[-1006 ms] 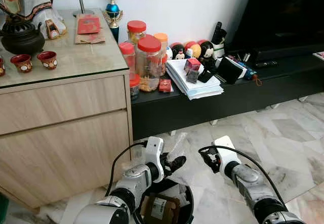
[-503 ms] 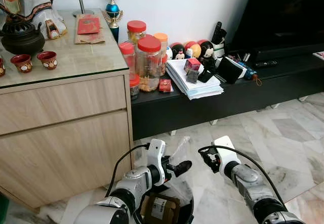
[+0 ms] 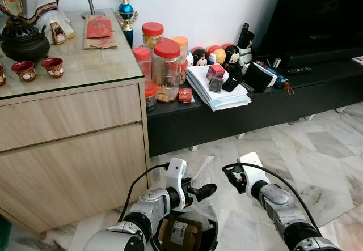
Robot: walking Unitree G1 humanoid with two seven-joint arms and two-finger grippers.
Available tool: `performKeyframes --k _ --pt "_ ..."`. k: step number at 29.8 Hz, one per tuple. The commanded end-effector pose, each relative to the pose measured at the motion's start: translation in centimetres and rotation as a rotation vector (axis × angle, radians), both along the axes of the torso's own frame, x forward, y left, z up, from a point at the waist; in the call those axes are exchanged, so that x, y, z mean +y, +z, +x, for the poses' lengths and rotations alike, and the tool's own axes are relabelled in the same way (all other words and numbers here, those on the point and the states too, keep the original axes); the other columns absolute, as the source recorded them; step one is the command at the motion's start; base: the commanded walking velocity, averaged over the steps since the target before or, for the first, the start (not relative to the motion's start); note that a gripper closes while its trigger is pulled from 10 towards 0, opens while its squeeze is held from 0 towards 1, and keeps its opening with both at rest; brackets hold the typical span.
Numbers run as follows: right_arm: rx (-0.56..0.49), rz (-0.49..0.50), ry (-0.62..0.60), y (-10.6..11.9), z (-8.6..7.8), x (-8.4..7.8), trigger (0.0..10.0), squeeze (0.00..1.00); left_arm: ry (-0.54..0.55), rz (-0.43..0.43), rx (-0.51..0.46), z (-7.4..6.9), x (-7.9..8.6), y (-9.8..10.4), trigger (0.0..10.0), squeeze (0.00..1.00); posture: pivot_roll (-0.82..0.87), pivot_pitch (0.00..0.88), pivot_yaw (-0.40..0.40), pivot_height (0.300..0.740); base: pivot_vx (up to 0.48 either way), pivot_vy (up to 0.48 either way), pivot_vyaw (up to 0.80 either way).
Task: Picking trash to rubbish bin
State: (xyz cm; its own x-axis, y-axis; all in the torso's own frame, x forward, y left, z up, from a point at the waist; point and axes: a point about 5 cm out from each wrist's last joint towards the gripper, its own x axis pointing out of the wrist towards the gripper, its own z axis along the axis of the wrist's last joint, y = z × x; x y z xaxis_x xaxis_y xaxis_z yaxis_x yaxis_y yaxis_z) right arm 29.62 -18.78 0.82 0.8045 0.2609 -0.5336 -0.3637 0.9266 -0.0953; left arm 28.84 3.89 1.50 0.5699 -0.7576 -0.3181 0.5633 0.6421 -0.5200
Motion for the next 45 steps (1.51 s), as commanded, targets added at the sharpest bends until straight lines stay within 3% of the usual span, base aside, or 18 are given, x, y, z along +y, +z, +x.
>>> performKeyframes --k 1,5,6,18,24,25,26,27,31,34,40,45 --pt "-0.028 -0.001 -0.001 0.6 0.4 -0.1 10.0 0.00 -0.048 -0.052 0.021 -1.0 -3.1 0.2 10.0 0.00 0.11 0.014 -0.095 0.740 0.000 0.000 0.00" --pt "-0.029 -0.002 0.001 0.6 0.4 0.0 10.0 0.00 -0.060 -0.039 0.022 -1.1 -3.0 0.1 10.0 0.00 0.11 0.014 -0.095 0.740 0.000 0.000 0.00" --pt "-0.029 -0.003 0.001 0.6 0.4 0.0 10.0 0.00 -0.062 -0.040 0.023 -1.1 -3.1 0.1 10.0 1.00 0.11 0.014 -0.095 0.740 0.000 0.000 0.00" --pt "-0.071 -0.002 -0.004 1.4 1.1 0.3 10.0 0.00 -0.152 -0.061 0.047 -2.0 -3.8 -0.1 10.0 1.00 0.11 0.014 -0.095 0.740 0.000 0.000 0.00" --pt "-0.189 0.023 0.016 4.1 3.1 1.5 10.0 0.00 -0.165 -0.045 0.044 -2.1 -3.8 -0.2 10.0 1.00 0.11 0.014 -0.095 0.740 0.000 0.000 0.00" --pt "-0.198 0.025 0.018 4.4 3.2 1.6 10.0 0.00 -0.164 -0.044 0.044 -2.1 -3.8 -0.2 10.0 0.59 0.11 0.014 -0.095 0.740 0.000 0.000 0.00" --pt "-0.203 0.027 0.018 4.5 3.3 1.6 10.0 0.00 -0.164 -0.044 0.044 -2.1 -3.8 -0.2 10.0 0.59 0.11 0.014 -0.095 0.740 0.000 0.000 0.00" --pt "-0.235 0.036 0.026 5.3 3.7 2.1 10.0 0.00 -0.161 -0.040 0.045 -2.1 -3.8 -0.3 10.0 0.00 0.11 0.014 -0.095 0.740 0.000 0.000 0.00" --pt "-0.293 0.074 0.081 7.1 4.4 3.8 10.0 0.00 -0.160 -0.035 0.042 -2.1 -3.7 -0.3 10.0 0.00 0.11 0.014 -0.095 0.740 0.000 0.000 0.00" --pt "-0.291 0.076 0.117 7.1 4.3 4.5 10.0 0.00 -0.170 -0.027 0.031 -2.1 -3.7 -0.3 10.0 0.00 0.11 0.014 -0.095 0.740 0.000 0.000 0.00" --pt "-0.205 0.013 0.146 4.6 3.0 4.9 10.0 0.00 -0.182 -0.037 0.016 -1.9 -3.9 0.1 10.0 0.00 0.12 0.016 -0.107 0.740 0.000 0.000 0.00" --pt "-0.118 -0.014 0.114 2.2 1.5 4.1 10.0 0.00 -0.193 -0.046 0.006 -1.8 -4.0 0.3 10.0 0.00 0.12 0.019 -0.109 0.740 0.000 0.000 0.00"
